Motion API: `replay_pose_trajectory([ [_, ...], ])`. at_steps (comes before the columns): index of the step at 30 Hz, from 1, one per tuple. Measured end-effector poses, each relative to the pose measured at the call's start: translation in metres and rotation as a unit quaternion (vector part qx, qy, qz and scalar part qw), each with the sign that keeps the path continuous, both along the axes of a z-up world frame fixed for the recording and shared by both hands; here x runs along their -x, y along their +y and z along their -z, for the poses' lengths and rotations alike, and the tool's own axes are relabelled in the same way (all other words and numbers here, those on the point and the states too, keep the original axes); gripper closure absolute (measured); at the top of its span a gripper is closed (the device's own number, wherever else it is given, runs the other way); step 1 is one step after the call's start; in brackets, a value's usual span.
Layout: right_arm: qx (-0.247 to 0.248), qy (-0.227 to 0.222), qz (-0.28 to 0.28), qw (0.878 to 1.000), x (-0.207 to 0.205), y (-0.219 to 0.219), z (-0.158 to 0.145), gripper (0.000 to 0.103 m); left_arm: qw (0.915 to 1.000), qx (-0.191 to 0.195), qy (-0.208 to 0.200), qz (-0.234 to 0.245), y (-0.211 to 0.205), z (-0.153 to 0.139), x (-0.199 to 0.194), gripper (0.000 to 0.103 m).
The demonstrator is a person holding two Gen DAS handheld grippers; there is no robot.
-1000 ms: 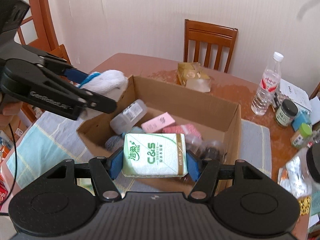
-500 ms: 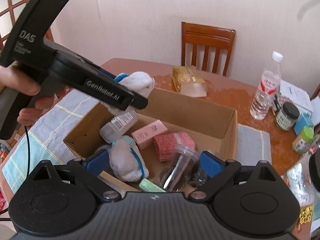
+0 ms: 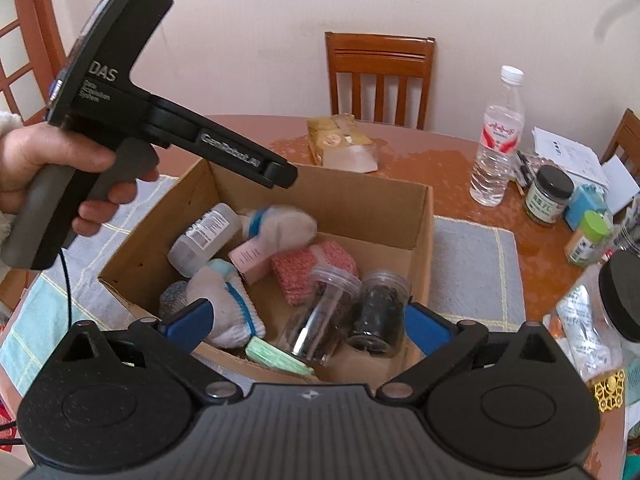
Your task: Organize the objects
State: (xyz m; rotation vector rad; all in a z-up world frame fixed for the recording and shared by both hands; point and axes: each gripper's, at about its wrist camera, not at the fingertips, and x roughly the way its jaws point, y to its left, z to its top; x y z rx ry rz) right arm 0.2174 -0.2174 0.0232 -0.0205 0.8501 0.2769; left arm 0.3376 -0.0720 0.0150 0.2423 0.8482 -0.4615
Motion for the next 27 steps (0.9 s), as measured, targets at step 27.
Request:
replay_pose_trajectory([
  [27, 0.044, 0.015, 0.075, 0.996, 0.05, -0.02, 0.054, 0.0, 0.9963, -0.004, -0.014, -0.084, 0.053, -0.002, 0.1, 0.002],
])
